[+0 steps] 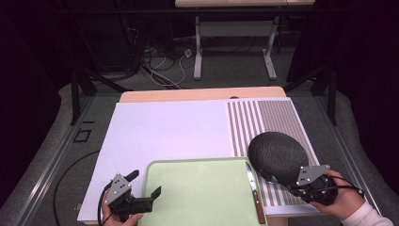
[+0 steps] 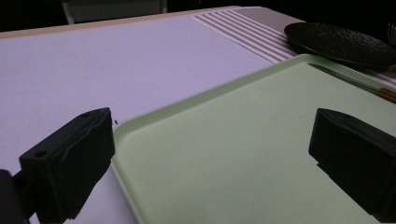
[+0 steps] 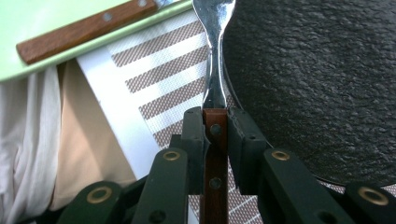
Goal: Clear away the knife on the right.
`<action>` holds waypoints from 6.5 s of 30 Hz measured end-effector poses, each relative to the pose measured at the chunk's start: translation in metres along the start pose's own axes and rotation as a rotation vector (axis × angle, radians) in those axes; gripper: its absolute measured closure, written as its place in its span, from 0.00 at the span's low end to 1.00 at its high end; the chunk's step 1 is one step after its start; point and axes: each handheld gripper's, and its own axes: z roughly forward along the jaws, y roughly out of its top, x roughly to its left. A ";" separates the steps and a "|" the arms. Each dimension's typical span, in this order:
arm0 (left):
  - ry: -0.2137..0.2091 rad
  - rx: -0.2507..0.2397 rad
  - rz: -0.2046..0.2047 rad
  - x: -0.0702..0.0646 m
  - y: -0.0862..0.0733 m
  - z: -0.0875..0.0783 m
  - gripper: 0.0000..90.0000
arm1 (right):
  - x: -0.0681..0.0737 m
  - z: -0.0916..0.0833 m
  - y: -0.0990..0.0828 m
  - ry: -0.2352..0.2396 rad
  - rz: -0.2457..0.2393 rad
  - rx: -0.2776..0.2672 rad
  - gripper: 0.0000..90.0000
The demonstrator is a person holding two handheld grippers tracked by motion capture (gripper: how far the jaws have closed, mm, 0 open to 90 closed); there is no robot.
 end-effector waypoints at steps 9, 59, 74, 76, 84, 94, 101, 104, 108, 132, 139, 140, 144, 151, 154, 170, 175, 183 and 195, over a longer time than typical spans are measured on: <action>-0.001 0.001 0.002 0.000 0.000 0.000 0.01 | -0.004 0.001 0.004 -0.011 0.169 -0.037 0.86; -0.003 -0.003 0.004 0.000 0.000 -0.002 0.01 | -0.017 0.002 0.043 0.054 0.831 -0.260 0.86; -0.008 -0.011 0.007 -0.001 0.001 -0.002 0.01 | 0.029 0.013 0.058 0.110 0.755 -0.298 0.86; -0.006 -0.010 0.013 0.000 0.001 -0.003 0.01 | 0.033 0.018 0.062 0.122 0.743 -0.293 0.86; -0.009 -0.015 0.003 0.000 0.001 -0.003 0.01 | 0.042 0.037 0.073 0.171 0.714 -0.280 0.86; -0.010 -0.013 0.008 0.000 0.001 -0.003 0.01 | 0.049 0.050 0.084 0.221 0.700 -0.282 0.86; -0.011 -0.012 0.009 0.000 0.001 -0.003 0.01 | 0.053 0.054 0.088 0.244 0.688 -0.264 0.86; -0.011 -0.012 0.010 -0.001 0.001 -0.003 0.01 | 0.053 0.056 0.088 0.251 0.692 -0.258 0.86; -0.011 -0.012 0.009 -0.001 0.001 -0.003 0.01 | 0.054 0.060 0.089 0.259 0.697 -0.247 0.86; -0.015 -0.012 0.009 0.000 0.001 -0.003 0.01 | 0.048 0.091 0.083 0.321 0.762 -0.125 0.86; -0.014 -0.010 0.008 0.000 0.001 -0.002 0.01 | 0.048 0.100 0.083 0.348 0.780 -0.104 0.86; -0.015 -0.009 0.009 0.000 0.001 -0.002 0.01 | 0.048 0.100 0.083 0.347 0.780 -0.106 0.86; -0.014 -0.008 0.008 0.000 0.001 -0.001 0.01 | 0.048 0.100 0.082 0.349 0.777 -0.110 0.85; -0.014 -0.009 0.009 0.000 0.001 -0.002 0.01 | 0.050 0.098 0.082 0.346 0.756 -0.158 0.81; -0.014 -0.008 0.010 0.001 0.001 -0.002 0.01 | 0.050 0.096 0.083 0.338 0.733 -0.174 0.80; -0.016 -0.004 0.015 0.000 0.001 -0.002 0.01 | 0.068 0.098 0.095 0.320 0.547 -0.213 1.00; -0.018 0.000 0.011 0.000 0.000 -0.001 0.01 | 0.072 0.105 0.098 0.302 0.526 -0.209 1.00; -0.017 -0.001 0.009 0.000 0.000 -0.001 0.01 | 0.068 0.109 0.095 0.300 0.550 -0.185 1.00; -0.017 -0.003 0.007 0.000 0.000 -0.001 0.01 | 0.059 0.109 0.089 0.270 0.615 -0.209 1.00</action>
